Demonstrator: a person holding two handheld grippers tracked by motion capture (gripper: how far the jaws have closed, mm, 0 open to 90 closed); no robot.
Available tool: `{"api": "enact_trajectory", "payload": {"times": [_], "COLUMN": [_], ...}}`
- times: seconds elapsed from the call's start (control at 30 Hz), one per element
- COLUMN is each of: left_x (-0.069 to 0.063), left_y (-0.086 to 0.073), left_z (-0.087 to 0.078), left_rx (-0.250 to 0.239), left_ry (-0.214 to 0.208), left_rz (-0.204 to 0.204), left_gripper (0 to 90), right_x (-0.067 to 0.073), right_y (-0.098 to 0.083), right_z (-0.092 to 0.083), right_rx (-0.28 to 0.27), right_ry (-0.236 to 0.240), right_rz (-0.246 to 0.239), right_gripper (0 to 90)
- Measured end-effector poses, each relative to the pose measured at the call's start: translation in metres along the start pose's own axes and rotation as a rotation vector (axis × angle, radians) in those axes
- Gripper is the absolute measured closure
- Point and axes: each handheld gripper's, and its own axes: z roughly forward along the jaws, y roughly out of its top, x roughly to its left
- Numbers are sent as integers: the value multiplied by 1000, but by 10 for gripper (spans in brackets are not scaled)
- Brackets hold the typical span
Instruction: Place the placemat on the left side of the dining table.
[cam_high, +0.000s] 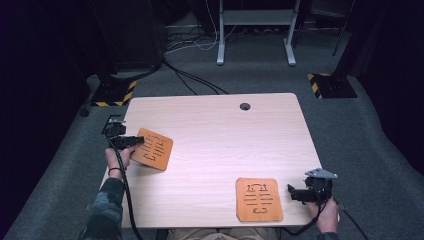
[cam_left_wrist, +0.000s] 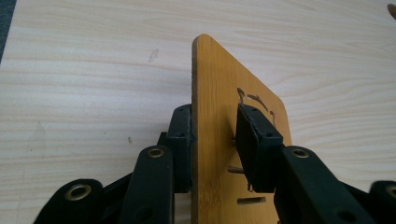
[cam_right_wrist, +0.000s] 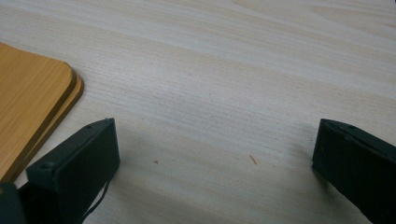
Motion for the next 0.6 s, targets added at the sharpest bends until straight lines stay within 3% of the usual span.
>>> {"api": "enact_trajectory", "payload": {"times": [0.17, 0.4, 0.6], "left_x": [6, 16, 17], "left_y": [-4, -10, -12], "left_z": [3, 7, 8], "left_rx": [-2, -3, -6], "left_ry": [-1, -40, -45], "left_rz": [-20, -65, -83], "left_gripper": [656, 653, 649], "right_x": [0, 0, 0], "right_y": [0, 0, 0], "right_z": [0, 0, 0], "right_rx": [0, 0, 0], "right_ry": [-1, -1, -2], "right_rz": [-3, -3, -3], "right_gripper": [0, 0, 0]}}
